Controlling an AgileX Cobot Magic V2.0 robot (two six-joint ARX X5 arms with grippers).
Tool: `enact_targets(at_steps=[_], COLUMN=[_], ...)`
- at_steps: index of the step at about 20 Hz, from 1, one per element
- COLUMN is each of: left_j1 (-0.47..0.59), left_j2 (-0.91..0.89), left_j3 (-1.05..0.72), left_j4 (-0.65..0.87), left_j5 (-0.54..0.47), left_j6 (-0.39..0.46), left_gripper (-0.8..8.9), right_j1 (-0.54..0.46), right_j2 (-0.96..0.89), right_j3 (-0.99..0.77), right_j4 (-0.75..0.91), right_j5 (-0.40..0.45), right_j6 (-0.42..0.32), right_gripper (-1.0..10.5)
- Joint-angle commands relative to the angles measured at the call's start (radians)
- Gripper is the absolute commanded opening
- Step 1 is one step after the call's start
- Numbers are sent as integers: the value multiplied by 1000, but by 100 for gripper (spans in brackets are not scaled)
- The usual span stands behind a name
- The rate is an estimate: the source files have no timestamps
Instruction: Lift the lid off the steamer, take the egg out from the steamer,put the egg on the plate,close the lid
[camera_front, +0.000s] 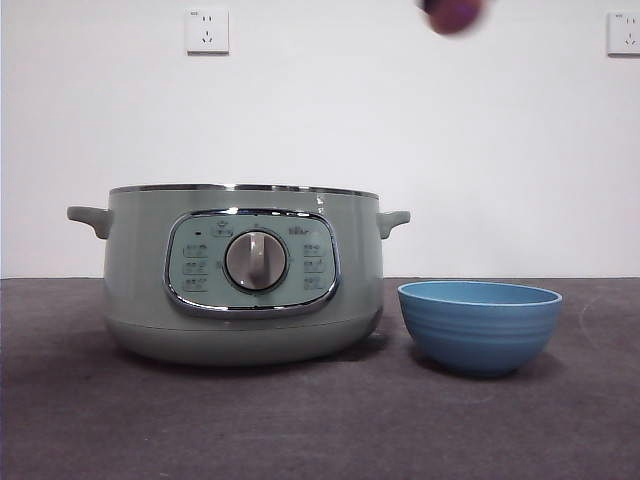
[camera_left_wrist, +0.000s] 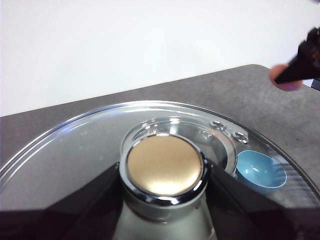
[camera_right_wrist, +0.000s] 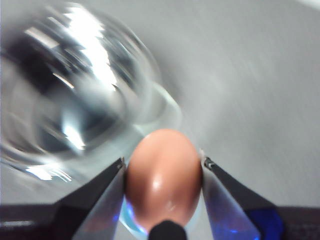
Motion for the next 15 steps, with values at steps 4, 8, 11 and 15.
enact_targets(at_steps=[4,8,11,15], left_j1=[-2,-2,-2,-3], left_j2=[25,52,84,117], left_j3=[5,5,5,5], left_j4=[56,58,61,101], left_j5=[1,1,1,6], left_j6=[-6,-6,-6,-6], left_gripper=[-9,-9,-9,-9], right_j1=[-140,-161,-158,-152], right_j2=[22,22,26,39], right_j3=[-228,-456,-583,-673], right_j4=[129,320,460,568], right_j5=[-183,-224,-247,-246], right_j6=[-23,-23,-22,-23], right_gripper=[-13,-13,-13,-13])
